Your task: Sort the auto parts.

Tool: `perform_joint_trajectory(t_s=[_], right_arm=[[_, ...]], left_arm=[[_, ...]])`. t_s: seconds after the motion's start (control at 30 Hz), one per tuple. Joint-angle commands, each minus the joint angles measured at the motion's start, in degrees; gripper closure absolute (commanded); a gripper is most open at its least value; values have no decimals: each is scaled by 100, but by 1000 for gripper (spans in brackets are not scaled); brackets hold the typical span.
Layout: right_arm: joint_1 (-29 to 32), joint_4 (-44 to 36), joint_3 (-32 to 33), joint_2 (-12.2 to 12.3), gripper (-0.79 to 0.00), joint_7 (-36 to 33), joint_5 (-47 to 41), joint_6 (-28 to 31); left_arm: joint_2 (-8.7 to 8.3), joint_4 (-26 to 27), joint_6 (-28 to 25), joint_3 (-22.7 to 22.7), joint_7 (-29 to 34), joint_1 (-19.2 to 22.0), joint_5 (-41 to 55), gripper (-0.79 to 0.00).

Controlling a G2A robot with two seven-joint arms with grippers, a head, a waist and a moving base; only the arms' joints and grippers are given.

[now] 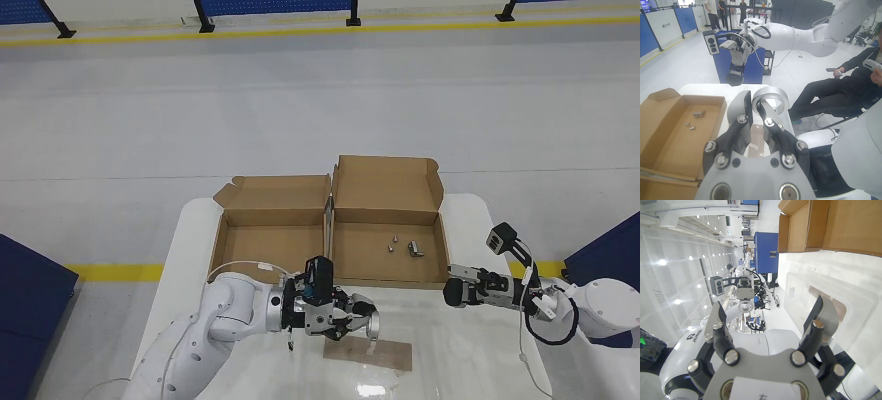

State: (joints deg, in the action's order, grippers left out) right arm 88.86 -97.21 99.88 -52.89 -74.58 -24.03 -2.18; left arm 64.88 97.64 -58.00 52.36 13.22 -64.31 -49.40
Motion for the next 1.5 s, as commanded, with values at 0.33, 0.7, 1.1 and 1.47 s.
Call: perform_joint_trajectory(t_s=[0.33, 0.7, 1.1, 1.47], right_arm=[[0, 0, 0, 0, -785, 0, -1, 1], [0, 0, 0, 0, -785, 0, -1, 1], [0, 0, 0, 0, -785, 0, -1, 1], [0, 0, 0, 0, -785, 0, -1, 1]], left_arm=[[-29, 273, 0, 487, -1476, -407, -962, 0], [10, -236, 340, 649, -5465, -662, -3399, 0], [37, -499, 441, 370, -6391, -429, -3542, 0], [45, -69, 1226, 419, -7177, -447, -2577, 0]])
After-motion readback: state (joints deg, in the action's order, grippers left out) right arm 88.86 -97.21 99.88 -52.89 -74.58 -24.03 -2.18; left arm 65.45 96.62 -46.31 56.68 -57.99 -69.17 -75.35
